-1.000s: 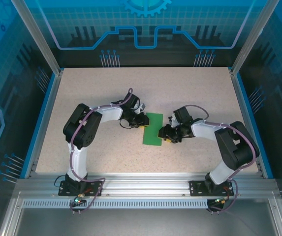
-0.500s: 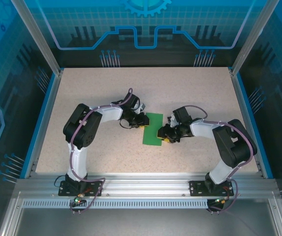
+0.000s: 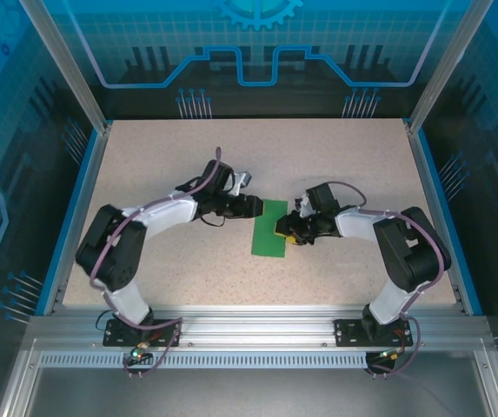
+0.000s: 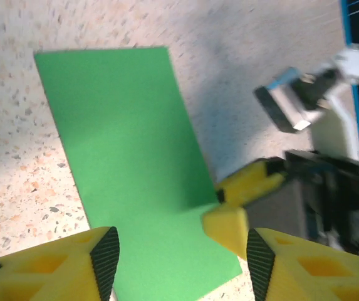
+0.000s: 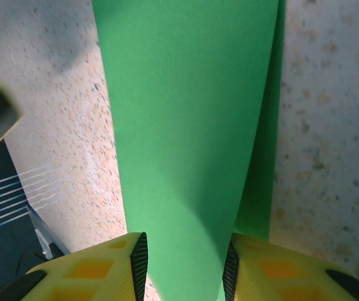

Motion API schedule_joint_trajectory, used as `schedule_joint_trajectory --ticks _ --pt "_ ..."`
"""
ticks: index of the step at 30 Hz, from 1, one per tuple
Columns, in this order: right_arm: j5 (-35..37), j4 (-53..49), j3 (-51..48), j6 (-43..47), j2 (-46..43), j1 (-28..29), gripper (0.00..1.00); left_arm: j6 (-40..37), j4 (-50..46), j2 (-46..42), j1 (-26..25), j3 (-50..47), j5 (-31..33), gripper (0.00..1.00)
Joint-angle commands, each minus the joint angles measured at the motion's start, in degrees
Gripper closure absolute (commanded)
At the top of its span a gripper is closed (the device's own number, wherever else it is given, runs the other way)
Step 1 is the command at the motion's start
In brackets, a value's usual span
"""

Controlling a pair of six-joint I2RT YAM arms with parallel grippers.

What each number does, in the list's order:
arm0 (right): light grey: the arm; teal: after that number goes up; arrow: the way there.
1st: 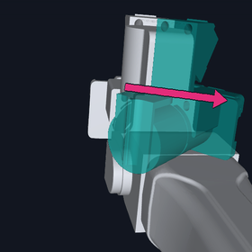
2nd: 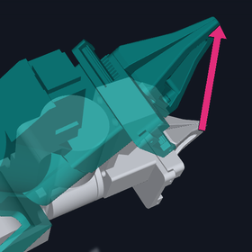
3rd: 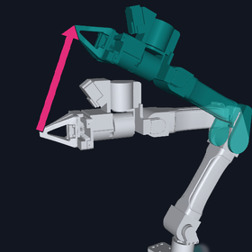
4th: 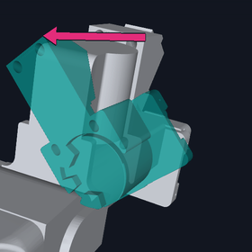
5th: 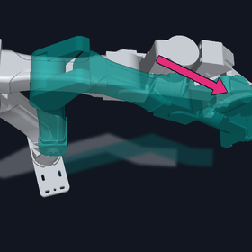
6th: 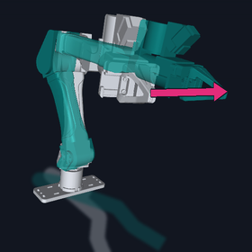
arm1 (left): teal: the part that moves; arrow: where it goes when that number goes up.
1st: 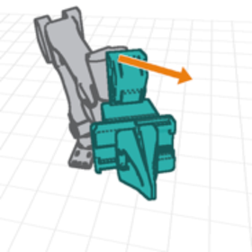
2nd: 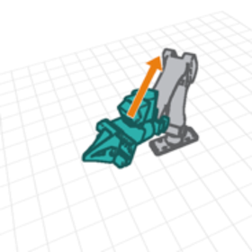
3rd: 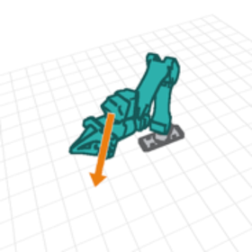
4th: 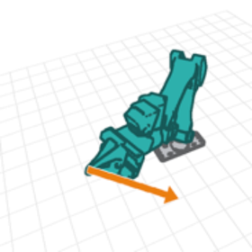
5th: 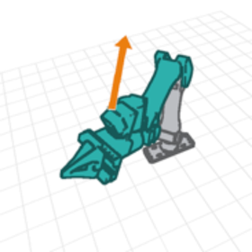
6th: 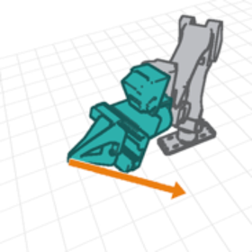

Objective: Fold a paper plane with a square sheet of paper (fold left side to right side)
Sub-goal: Fold the triangle a second time at the center of the table.

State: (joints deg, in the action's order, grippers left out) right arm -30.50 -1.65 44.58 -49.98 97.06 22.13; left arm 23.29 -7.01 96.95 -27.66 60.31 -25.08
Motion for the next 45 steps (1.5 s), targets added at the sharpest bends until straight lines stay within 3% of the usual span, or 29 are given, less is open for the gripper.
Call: schedule_joint_trajectory --ticks 1,10,21,29,39,43,45 --pt "-2.87 0.65 2.94 -0.68 1.39 -1.42 0.62 -7.0 2.73 -6.86 -2.46 -4.5 3.73 0.37" --pt "-4.43 -2.2 7.83 -0.36 3.73 -3.05 0.63 -18.94 -0.28 -18.62 -16.22 -10.97 15.76 0.29" --pt "-4.58 -4.09 9.86 -0.37 3.93 -3.32 0.63 -22.24 -7.35 -7.54 -28.85 -2.63 30.53 0.27" --pt "-4.47 -4.55 9.97 -0.23 4.0 -3.32 0.63 -21.86 -11.43 0.41 -32.05 2.44 41.82 0.25" --pt "-4.39 -4.5 9.82 -0.32 4.36 -3.32 0.63 -20.74 -14.01 6.82 -32.19 6.12 46.75 0.25" --pt "-4.39 -4.5 9.61 -0.3 4.56 -3.32 0.63 -20.65 -14.4 7.62 -32.01 6.92 46.27 0.32" --pt "-4.21 -4.77 9.59 -0.19 4.58 -3.32 0.63 -20.48 -14.44 7.63 -31.83 7.04 46.23 0.4"
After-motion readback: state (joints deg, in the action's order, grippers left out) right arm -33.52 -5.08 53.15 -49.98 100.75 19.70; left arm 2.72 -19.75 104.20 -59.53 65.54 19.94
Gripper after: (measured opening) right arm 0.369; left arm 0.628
